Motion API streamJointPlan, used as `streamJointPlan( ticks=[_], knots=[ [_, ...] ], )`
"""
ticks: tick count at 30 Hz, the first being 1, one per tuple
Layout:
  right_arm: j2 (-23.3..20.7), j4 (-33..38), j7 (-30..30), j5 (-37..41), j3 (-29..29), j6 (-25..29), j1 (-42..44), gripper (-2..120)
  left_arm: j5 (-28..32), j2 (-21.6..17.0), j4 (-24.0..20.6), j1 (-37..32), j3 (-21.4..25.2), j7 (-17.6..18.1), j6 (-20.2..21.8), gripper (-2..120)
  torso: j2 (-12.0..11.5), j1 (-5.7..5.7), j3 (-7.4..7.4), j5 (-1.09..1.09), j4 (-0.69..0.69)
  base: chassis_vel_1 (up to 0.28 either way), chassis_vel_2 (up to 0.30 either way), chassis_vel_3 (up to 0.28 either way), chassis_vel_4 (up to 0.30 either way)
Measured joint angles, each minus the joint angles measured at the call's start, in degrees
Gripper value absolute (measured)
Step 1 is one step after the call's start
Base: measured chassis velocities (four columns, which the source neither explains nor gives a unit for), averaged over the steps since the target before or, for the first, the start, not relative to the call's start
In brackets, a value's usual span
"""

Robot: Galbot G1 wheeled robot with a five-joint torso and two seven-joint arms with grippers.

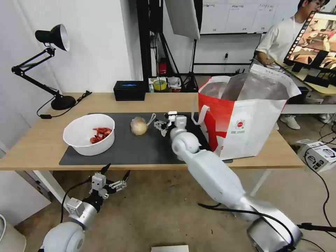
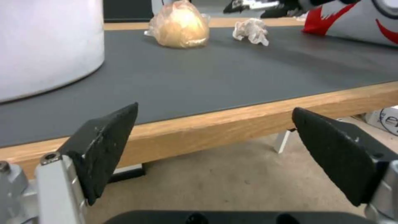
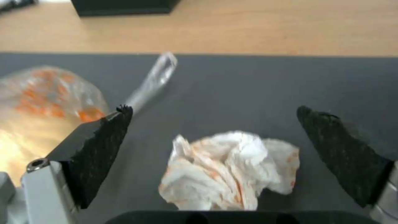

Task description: Pick up the trash from the table and place it into the takeout bag.

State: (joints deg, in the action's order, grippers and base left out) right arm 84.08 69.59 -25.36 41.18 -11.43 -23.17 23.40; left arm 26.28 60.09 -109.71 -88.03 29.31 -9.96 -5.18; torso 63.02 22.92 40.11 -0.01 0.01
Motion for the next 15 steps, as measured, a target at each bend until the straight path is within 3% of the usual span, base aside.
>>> streamJointPlan(
  ticks=[15],
  knots=[
    [-0.09,0.02,-0.54,-0.65,-0.97,-2.02,0.61,100,0.01,0.06,0.05,-0.27,0.18,-0.01,-0.26,100,0.0,0.0,0.0,0.01,-0.01,0.0,0.0,0.0,0.0]
  ],
)
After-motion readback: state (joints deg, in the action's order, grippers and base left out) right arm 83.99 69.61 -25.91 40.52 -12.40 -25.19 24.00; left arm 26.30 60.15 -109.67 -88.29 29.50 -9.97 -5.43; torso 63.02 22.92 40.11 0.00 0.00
